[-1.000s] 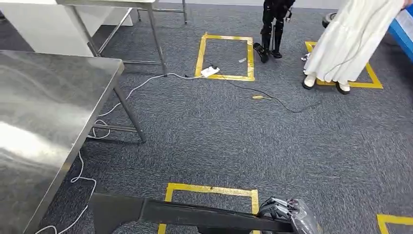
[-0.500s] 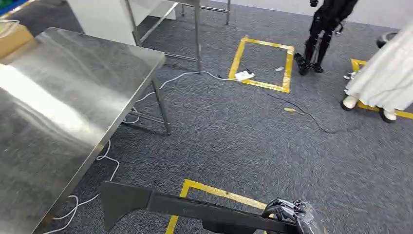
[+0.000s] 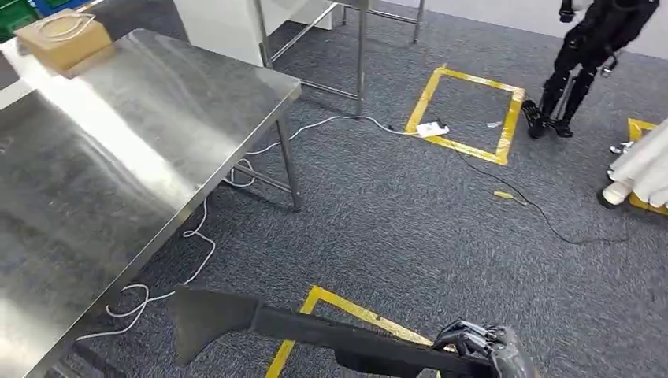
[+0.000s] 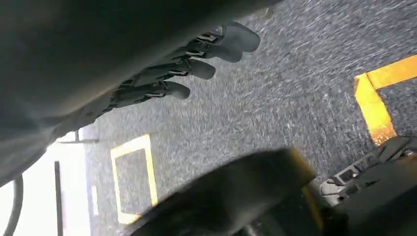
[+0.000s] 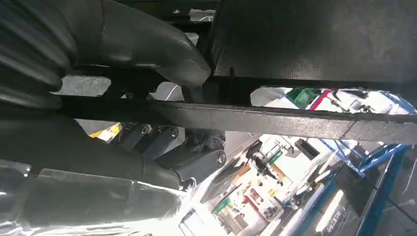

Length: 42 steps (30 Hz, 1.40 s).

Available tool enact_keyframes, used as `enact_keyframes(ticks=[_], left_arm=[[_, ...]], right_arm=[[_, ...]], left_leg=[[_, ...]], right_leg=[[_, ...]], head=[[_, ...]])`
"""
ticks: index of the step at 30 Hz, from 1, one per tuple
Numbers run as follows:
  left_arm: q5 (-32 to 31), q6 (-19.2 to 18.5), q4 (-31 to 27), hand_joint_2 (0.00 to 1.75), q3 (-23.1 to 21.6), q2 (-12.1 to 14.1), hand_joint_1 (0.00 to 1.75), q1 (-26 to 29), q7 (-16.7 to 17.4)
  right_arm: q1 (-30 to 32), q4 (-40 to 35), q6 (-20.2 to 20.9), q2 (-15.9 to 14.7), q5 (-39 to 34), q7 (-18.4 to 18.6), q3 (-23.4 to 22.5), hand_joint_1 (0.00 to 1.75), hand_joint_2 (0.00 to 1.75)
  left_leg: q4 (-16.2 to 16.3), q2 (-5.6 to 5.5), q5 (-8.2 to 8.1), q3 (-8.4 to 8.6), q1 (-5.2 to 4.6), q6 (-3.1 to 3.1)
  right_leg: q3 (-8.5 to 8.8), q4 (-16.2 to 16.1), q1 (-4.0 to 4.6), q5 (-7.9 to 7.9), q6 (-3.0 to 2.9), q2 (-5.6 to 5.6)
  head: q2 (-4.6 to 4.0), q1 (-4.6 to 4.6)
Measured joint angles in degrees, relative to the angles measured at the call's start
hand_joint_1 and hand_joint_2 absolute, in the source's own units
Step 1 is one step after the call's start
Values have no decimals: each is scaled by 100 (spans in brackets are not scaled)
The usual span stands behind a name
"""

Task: Take the parts from the cabinet and place them on the table.

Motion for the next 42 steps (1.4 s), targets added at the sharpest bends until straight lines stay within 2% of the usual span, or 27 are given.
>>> enact_keyframes(ticks=[1, 2, 5, 6, 8, 10, 12, 15, 16, 17, 18, 20, 21, 23, 24, 26, 27, 28, 30, 31, 32, 33, 36, 37, 39, 40, 42], left_arm=[[2, -18, 0, 0, 4, 7, 0, -13, -4], [7, -37, 0, 0, 4, 24, 0, -36, -7], [13, -44, -2, 0, 13, 28, 0, -43, 2], [13, -61, -2, 0, 20, 28, 0, -39, 29], [13, -83, -2, 0, 24, 28, 0, -78, 39], [13, -94, -2, 0, 24, 28, 0, -115, 39], [13, -101, -2, 0, 33, 28, 0, -108, 48], [17, -113, -2, 0, 44, 28, 0, -111, 48], [17, -120, -2, 0, 46, 28, 0, -110, 48], [20, -129, -4, 0, 52, 42, 0, -113, 48], [22, -155, -4, 0, 55, 42, 0, -117, 48], [22, -181, -2, 0, 63, 42, 0, -106, 48], [22, -212, -2, 0, 68, 55, 0, -103, 48], [22, -236, -2, 0, 70, 57, 0, -118, 48], [20, -242, -2, 0, 68, 57, 0, -139, 48], [22, -247, -2, 0, 68, 57, 0, -148, 48], [20, -247, -2, 0, 68, 57, 0, -145, 48], [22, -249, -2, 0, 70, 57, 0, -138, 46], [22, -249, -2, 0, 70, 57, 0, -136, 44], [20, -249, -2, 0, 70, 57, 0, -140, 35], [22, -249, -4, 0, 70, 63, 0, -147, 35], [20, -249, -7, 0, 70, 68, 0, -163, 33], [20, -262, -7, 0, 70, 68, 0, -153, 33], [20, -262, -7, 0, 72, 70, 0, -146, 33], [20, -262, -7, 0, 72, 68, 0, -171, 28], [20, -262, -7, 0, 70, 66, 0, -193, 24], [24, -262, -7, 0, 72, 48, 0, -190, 13]], right_arm=[[-22, 0, 93, 33, -69, -24, -104, 175, 175], [-41, 0, 176, 75, -121, -57, -213, 175, 175], [-136, 18, 493, 169, -337, -129, -642, 175, 175], [-210, 20, 633, 199, -475, -173, -852, 175, 175], [-303, 48, 820, 267, -658, -245, -1239, 175, 175], [-321, 83, 899, 302, -678, -267, -1549, 175, 175], [-342, 127, 925, 344, -682, -273, -1735, 175, 175], [-458, 179, 1065, 437, -791, -306, -1991, 175, 175], [-536, 210, 1130, 481, -879, -311, -2103, 175, 175], [-631, 280, 1194, 508, -954, -313, -2205, 175, 175], [-696, 310, 1260, 521, -1050, -322, -2347, 175, 175], [-822, 420, 1396, 536, -1163, -322, -2605, 175, 175], [-899, 496, 1469, 544, -1224, -322, -2745, 175, 175], [-1000, 560, 1572, 571, -1310, -322, -2954, 175, 175], [-1018, 584, 1621, 597, -1356, -324, -3053, 175, 175], [-1093, 671, 1752, 639, -1434, -324, -3278, 175, 175], [-1130, 704, 1806, 663, -1465, -324, -3364, 175, 175], [-1162, 723, 1838, 680, -1476, -324, -3425, 175, 175], [-1243, 763, 1911, 717, -1480, -324, -3549, 175, 175], [-1273, 776, 1928, 737, -1474, -324, -3590, 175, 175], [-1293, 783, 1946, 757, -1465, -324, -3614, 175, 175], [-1303, 793, 1957, 779, -1463, -326, -3647, 175, 175], [-1349, 831, 1964, 826, -1434, -326, -3693, 175, 175], [-1371, 831, 1966, 829, -1437, -326, -3695, 175, 175], [-1385, 850, 1977, 842, -1443, -330, -3723, 175, 175], [-1376, 868, 1988, 846, -1428, -330, -3760, 175, 175], [-1372, 905, 2001, 870, -1388, -330, -3771, 175, 175]], left_leg=[[-410, 325, 39, 216, -87, 84], [-465, 380, 2, 232, -132, 81], [-496, 164, 30, 183, -164, 120], [-678, 56, 135, 290, -55, 154], [-749, -56, 193, 315, -63, 190], [-749, -241, 198, 288, -60, 187], [-745, -410, 210, 285, -59, 166], [-710, -673, 208, 294, -11, 87], [-669, -746, 191, 273, -1, 31], [-625, -797, 167, 234, -41, -27], [-591, -836, 172, 197, -40, -52], [-614, -899, 213, 151, -18, -84], [-577, -943, 190, 135, 19, -106], [-225, -382, -52, 1, -2, -155], [168, -248, -267, -189, 7, -171], [1089, -161, -654, -653, 14, -176], [1273, -161, -663, -753, 14, -170], [1222, -160, -584, -731, 13, -152], [420, -122, -124, -307, -23, -42], [-120, 26, 104, -6, -75, 51], [-432, 372, 62, 161, -169, 142], [-474, 372, 57, 159, -185, 148], [-528, 168, 83, 132, -224, 192], [-711, 72, 180, 265, -133, 235], [-824, -64, 254, 311, -109, 219], [-824, -155, 257, 299, -98, 224], [-821, -335, 258, 296, -96, 217]], right_leg=[[16, -5, 1, -11, -12, -53], [3, 11, 77, -30, 20, -118], [31, -48, 55, -26, 48, -323], [25, -17, 97, -72, 91, -248], [-157, 408, 37, -288, 51, 325], [-610, 1292, -21, -643, 29, 478], [-858, 1713, -84, -713, 126, 485], [-321, 507, -223, -107, 422, 546], [-116, 25, -295, 45, 499, 730], [-146, 39, -230, 33, 472, 848], [-115, 39, -230, 60, 361, 770], [-131, 58, -193, 79, 321, 682], [-131, 51, -255, 94, 285, 611], [-102, 38, -204, 85, 197, 520], [-99, 39, -178, 74, 171, 452], [-104, 41, -127, 57, 127, 294], [-102, 41, -107, 48, 113, 230], [-95, 41, -91, 40, 101, 176], [-51, 38, -40, 14, 66, 38], [-21, 34, -17, -2, 44, -25], [-6, 21, -26, -21, 51, -71], [-15, 13, 36, -21, 60, -132], [33, -47, 21, -28, 117, -337], [53, -49, 71, -56, 140, -283], [-159, 396, 13, -260, 124, 310], [-397, 857, -13, -446, 105, 433], [-845, 1673, -67, -710, 147, 482]], head=[[0, 4], [0, 13], [0, 0], [0, 9], [0, -11], [0, 42], [0, 37], [0, 35], [0, 43], [0, 77], [0, 68], [0, 46], [0, 48], [0, -2], [0, -7], [0, -13], [0, -11], [0, -13], [0, -13], [0, -13], [0, -2], [0, 9], [0, -24], [0, -16], [0, -31], [0, 5], [0, 7]])
